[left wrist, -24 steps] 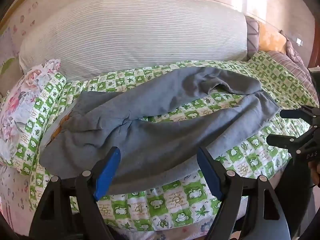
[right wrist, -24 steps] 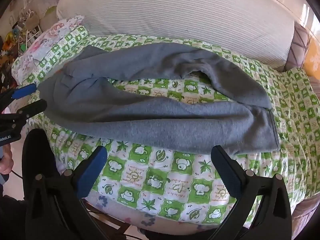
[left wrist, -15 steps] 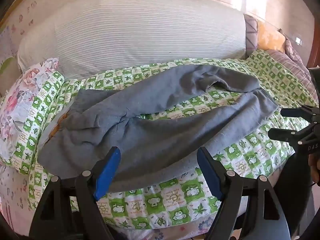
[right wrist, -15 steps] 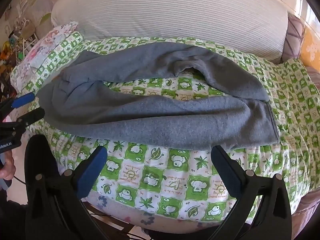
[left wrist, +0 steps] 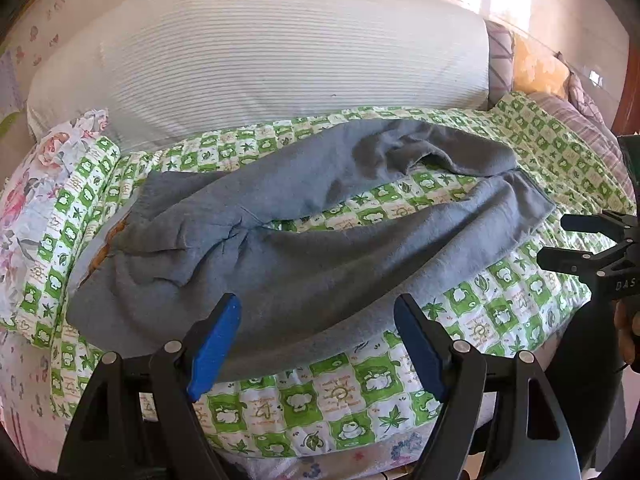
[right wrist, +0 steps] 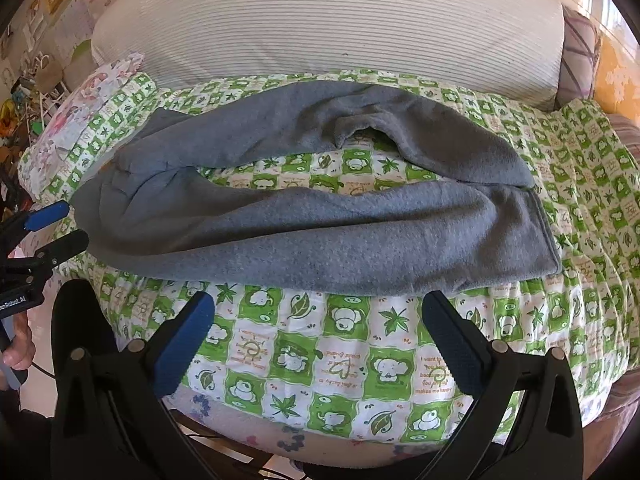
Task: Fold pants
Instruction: 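Move both grippers toward the grey sweatpants lying on the bed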
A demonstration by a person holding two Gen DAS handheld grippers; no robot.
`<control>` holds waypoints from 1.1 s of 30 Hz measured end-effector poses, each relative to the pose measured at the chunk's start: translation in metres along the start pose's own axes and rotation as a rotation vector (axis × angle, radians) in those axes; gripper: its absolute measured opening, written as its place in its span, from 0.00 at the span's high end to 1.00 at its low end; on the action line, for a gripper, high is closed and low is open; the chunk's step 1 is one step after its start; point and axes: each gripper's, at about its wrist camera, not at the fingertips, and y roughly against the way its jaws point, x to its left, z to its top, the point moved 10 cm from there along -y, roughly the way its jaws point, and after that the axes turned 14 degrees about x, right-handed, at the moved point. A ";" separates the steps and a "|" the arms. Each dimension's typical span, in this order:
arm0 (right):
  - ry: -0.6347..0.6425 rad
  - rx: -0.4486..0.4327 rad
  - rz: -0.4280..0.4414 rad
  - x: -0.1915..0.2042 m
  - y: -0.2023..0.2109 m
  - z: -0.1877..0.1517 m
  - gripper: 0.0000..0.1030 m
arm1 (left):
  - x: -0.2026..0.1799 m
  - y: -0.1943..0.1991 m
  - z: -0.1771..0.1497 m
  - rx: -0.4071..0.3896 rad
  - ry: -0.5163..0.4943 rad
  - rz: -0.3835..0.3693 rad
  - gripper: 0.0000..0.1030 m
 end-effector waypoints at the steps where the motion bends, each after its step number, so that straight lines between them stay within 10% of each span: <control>1: -0.003 0.000 0.002 -0.001 -0.001 0.000 0.00 | -0.001 -0.001 0.000 0.002 -0.001 -0.001 0.23; 33: -0.422 -0.019 0.013 -0.154 -0.014 -0.019 0.00 | -0.113 -0.066 0.015 0.103 -0.353 -0.073 0.23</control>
